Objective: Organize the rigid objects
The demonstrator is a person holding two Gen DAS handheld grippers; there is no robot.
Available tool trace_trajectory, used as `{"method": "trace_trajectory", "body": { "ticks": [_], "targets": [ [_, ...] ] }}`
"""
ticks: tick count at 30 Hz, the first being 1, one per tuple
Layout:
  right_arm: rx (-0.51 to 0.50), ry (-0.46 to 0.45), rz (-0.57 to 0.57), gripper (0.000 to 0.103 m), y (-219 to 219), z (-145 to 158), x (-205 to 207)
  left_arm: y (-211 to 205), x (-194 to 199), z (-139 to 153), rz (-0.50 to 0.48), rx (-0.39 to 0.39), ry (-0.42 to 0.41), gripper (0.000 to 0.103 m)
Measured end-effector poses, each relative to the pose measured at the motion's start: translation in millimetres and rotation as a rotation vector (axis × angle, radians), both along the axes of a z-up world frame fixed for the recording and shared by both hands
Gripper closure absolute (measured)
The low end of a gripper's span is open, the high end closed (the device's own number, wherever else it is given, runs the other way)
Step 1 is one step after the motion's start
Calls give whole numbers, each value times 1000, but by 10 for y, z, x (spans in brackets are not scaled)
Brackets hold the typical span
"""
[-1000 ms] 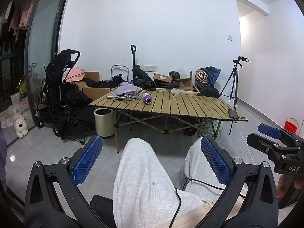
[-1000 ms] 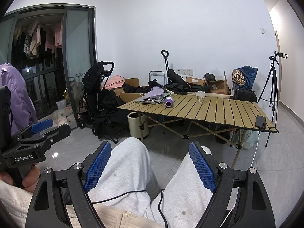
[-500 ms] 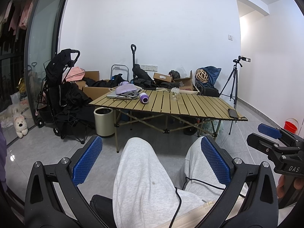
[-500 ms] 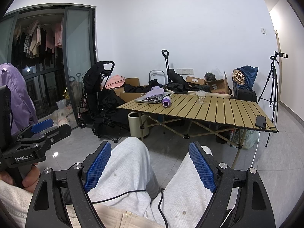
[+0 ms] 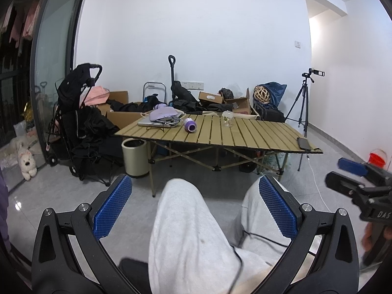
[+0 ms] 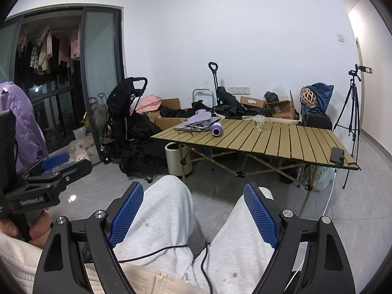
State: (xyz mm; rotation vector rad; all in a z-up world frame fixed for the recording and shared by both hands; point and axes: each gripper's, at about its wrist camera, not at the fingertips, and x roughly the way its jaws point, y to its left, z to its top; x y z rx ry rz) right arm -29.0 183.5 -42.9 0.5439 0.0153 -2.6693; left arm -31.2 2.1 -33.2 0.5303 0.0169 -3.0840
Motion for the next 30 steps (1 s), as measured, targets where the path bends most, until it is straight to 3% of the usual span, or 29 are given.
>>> {"method": "trace_trajectory", "body": {
  "ticks": [4,9,21,30],
  "targets": [
    [26,-24,-18,15,113,13,-331,-22,-421,-14,-5,-52,1,0],
    [72,-70,-35,15,200,23,-1036,-110,-1179,63,-54,-30,-36,0],
    [55,-137,-49,15,137,33,-2894,-225,-2815,-103,-31,15,-187,0],
    [26,-263,52,15,-279,-322,-4406,-564,-4124,-314,-4,71,-305,0]
  ]
}}
